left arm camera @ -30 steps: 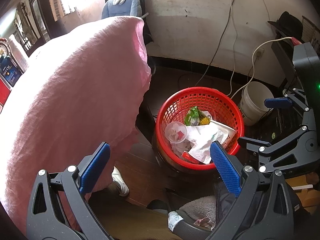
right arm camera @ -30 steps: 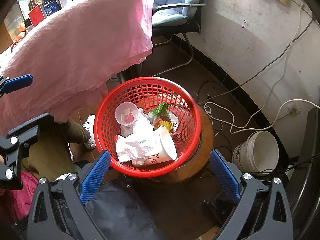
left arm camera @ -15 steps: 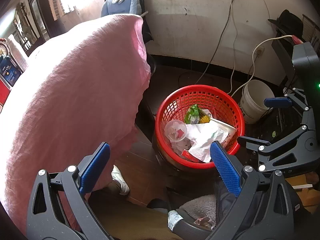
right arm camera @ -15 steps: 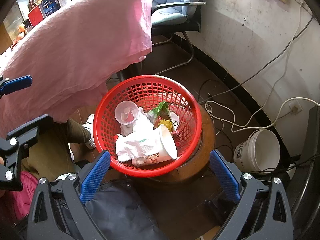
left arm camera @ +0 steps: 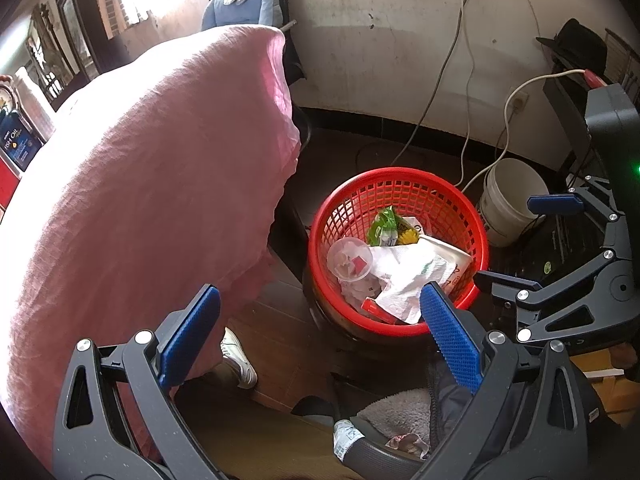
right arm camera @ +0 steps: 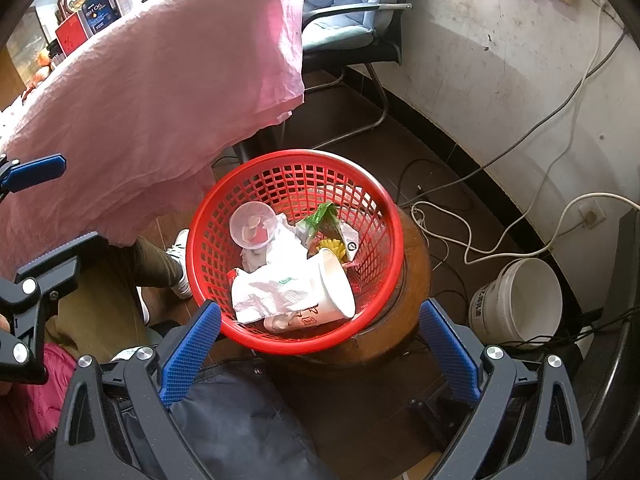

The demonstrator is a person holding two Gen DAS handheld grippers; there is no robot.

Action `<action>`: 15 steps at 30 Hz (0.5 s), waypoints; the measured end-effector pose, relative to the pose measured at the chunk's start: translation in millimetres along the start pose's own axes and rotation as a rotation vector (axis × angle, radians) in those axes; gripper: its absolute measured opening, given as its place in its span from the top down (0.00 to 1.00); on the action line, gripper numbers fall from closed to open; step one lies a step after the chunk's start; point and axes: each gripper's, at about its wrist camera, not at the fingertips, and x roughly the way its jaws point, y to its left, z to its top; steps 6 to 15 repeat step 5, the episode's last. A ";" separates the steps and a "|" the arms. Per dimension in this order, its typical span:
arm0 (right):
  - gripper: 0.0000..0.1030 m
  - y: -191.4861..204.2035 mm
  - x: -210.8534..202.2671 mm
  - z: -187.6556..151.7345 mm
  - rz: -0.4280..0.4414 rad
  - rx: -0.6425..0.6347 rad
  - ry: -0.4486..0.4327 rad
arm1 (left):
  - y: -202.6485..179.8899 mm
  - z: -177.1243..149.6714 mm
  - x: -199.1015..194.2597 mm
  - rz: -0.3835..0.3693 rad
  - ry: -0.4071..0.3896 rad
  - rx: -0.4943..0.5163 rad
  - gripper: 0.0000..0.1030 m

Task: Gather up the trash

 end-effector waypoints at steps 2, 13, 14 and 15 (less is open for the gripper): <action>0.06 -0.7 0.4 -0.1 0.004 0.003 0.001 | 1.3 0.5 -0.3 -0.002 -0.002 -0.007 0.07; 0.06 -1.4 0.6 0.5 0.006 0.003 0.001 | 2.2 0.6 0.0 -0.005 0.000 -0.015 0.07; 0.06 -1.4 0.6 0.5 0.006 0.003 0.001 | 2.2 0.6 0.0 -0.005 0.000 -0.015 0.07; 0.06 -1.4 0.6 0.5 0.006 0.003 0.001 | 2.2 0.6 0.0 -0.005 0.000 -0.015 0.07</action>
